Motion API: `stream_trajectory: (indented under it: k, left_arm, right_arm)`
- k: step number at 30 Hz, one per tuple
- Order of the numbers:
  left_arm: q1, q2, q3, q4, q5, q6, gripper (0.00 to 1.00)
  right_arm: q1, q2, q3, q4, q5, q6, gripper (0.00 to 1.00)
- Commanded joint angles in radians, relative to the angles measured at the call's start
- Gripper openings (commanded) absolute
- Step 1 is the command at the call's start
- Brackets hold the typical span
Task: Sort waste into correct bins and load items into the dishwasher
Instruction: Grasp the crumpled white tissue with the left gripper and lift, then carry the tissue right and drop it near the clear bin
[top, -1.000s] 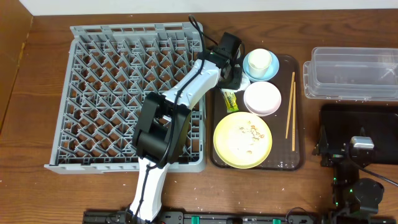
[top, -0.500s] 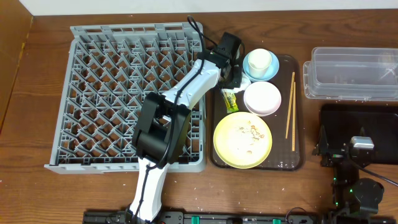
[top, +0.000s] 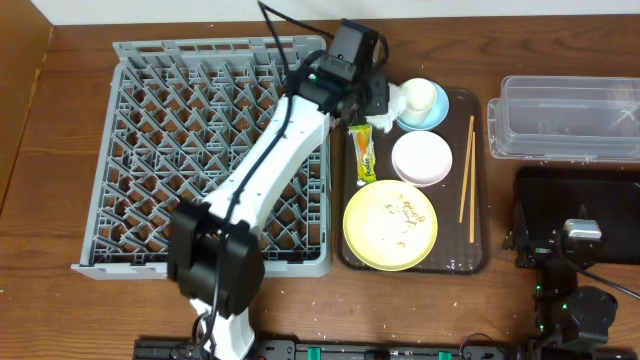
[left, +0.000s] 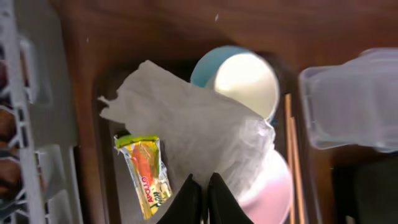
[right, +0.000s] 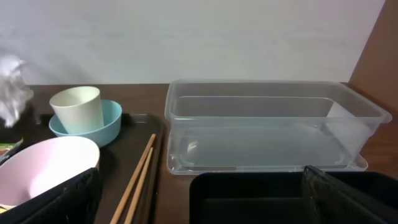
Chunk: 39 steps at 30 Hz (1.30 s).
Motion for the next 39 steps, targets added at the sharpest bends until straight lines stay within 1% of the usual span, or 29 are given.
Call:
stream_trajectory:
  k: [1, 5, 6, 9, 13, 18, 19, 21, 24, 27, 32, 36, 39]
  left_arm:
    - [0.003, -0.013, -0.001, -0.001, -0.013, -0.034, 0.07]
    - [0.002, -0.018, -0.001, 0.074, -0.011, -0.08, 0.07]
    - [0.002, -0.018, -0.001, 0.138, 0.007, -0.099, 0.07]
    - [-0.003, -0.018, -0.001, 0.283, 0.055, -0.099, 0.08]
    - [-0.034, -0.018, -0.001, 0.455, 0.059, -0.099, 0.08]
    - [-0.099, -0.007, -0.001, 0.595, 0.058, -0.098, 0.08]
    - [-0.134, 0.006, -0.001, 0.648, 0.058, -0.083, 0.08]
    - [-0.169, 0.026, -0.001, 0.697, 0.058, -0.05, 0.07]
    - [-0.218, 0.09, -0.001, 0.791, 0.048, -0.041, 0.08]
    - [-0.237, 0.148, -0.001, 0.846, 0.048, -0.042, 0.08]
    - [-0.268, 0.24, -0.001, 0.878, 0.048, -0.041, 0.08]
    - [-0.298, 0.28, -0.001, 0.896, 0.048, -0.04, 0.08]
    - [-0.323, 0.293, -0.001, 0.906, 0.051, 0.0, 0.08]
  right_arm:
    - [-0.006, -0.005, -0.001, -0.005, 0.006, -0.011, 0.99]
    - [-0.006, -0.005, -0.001, -0.005, 0.006, -0.011, 0.99]
    - [-0.006, -0.005, -0.001, -0.005, 0.006, -0.011, 0.99]
    - [-0.006, -0.005, -0.001, -0.005, 0.006, -0.011, 0.99]
    - [-0.006, -0.005, -0.001, -0.005, 0.006, -0.011, 0.99]
    - [-0.006, -0.005, -0.001, -0.005, 0.006, -0.011, 0.99]
    - [-0.006, -0.005, -0.001, -0.005, 0.006, -0.011, 0.99]
    - [-0.006, -0.005, -0.001, -0.005, 0.006, -0.011, 0.99]
    - [-0.006, -0.005, -0.001, -0.005, 0.006, -0.011, 0.99]
    - [-0.006, -0.005, -0.001, -0.005, 0.006, -0.011, 0.99]
    - [-0.006, -0.005, -0.001, -0.005, 0.006, -0.011, 0.99]
    - [-0.006, -0.005, -0.001, -0.005, 0.006, -0.011, 0.99]
    - [-0.006, -0.005, -0.001, -0.005, 0.006, -0.011, 0.99]
